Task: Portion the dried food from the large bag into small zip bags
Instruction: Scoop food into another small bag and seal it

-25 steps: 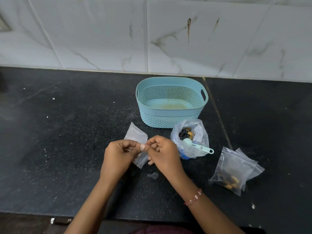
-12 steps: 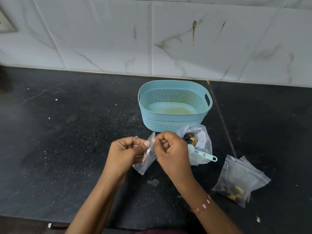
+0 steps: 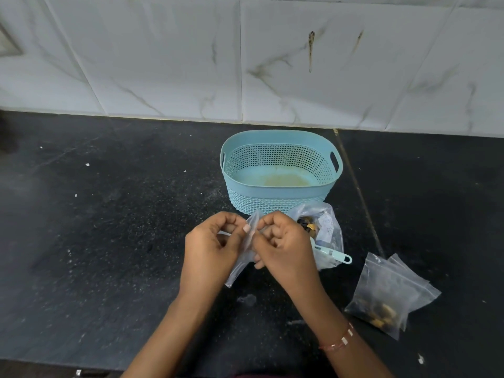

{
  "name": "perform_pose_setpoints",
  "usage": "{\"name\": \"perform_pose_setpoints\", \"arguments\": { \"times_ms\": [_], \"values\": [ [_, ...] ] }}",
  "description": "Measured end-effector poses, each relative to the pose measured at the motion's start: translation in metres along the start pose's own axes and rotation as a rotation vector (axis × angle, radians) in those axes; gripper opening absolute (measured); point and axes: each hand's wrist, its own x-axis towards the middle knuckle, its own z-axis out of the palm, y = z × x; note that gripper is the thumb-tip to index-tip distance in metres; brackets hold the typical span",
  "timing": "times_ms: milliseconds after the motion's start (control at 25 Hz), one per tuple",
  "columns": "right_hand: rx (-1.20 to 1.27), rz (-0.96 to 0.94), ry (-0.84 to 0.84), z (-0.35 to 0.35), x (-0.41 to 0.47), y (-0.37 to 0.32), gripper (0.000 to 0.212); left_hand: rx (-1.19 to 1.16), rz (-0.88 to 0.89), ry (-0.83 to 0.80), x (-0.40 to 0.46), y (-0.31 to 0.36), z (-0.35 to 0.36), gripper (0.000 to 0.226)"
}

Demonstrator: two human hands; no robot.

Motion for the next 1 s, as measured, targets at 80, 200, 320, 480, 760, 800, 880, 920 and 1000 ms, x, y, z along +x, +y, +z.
{"name": "perform_pose_setpoints", "arguments": {
  "times_ms": [80, 200, 320, 480, 760, 800, 880, 920, 1000],
  "values": [
    [0.017, 0.047, 0.008, -0.003, 0.001, -0.001, 0.013, -0.042, -0.018, -0.073, 0.000, 0.001, -0.002, 0.026],
    [-0.011, 0.060, -0.019, -0.005, -0.001, -0.005, 0.006, -0.117, -0.048, -0.145, 0.001, 0.001, -0.002, 0.036],
    [-0.057, 0.041, 0.006, -0.006, -0.003, -0.005, 0.013, -0.090, -0.039, -0.161, 0.000, 0.002, 0.002, 0.033],
    [-0.216, -0.015, 0.120, -0.015, -0.001, -0.002, 0.014, 0.151, 0.106, -0.031, 0.003, 0.000, 0.002, 0.031],
    [-0.471, -0.202, 0.148, -0.018, -0.007, -0.011, 0.006, 0.316, 0.350, -0.082, 0.002, -0.003, 0.008, 0.043],
    [-0.440, -0.189, 0.144, -0.019, -0.007, -0.011, 0.007, 0.223, 0.314, -0.154, 0.002, -0.001, 0.007, 0.047],
    [-0.364, -0.148, 0.143, -0.022, -0.007, -0.012, 0.008, 0.036, 0.236, -0.312, 0.004, -0.001, 0.002, 0.051],
    [-0.320, -0.123, 0.137, -0.024, -0.007, -0.014, 0.009, -0.031, 0.224, -0.380, 0.005, -0.004, 0.000, 0.050],
    [-0.231, -0.084, 0.120, -0.028, -0.007, -0.017, 0.012, -0.108, 0.249, -0.461, 0.003, -0.011, -0.003, 0.042]
  ]
}}
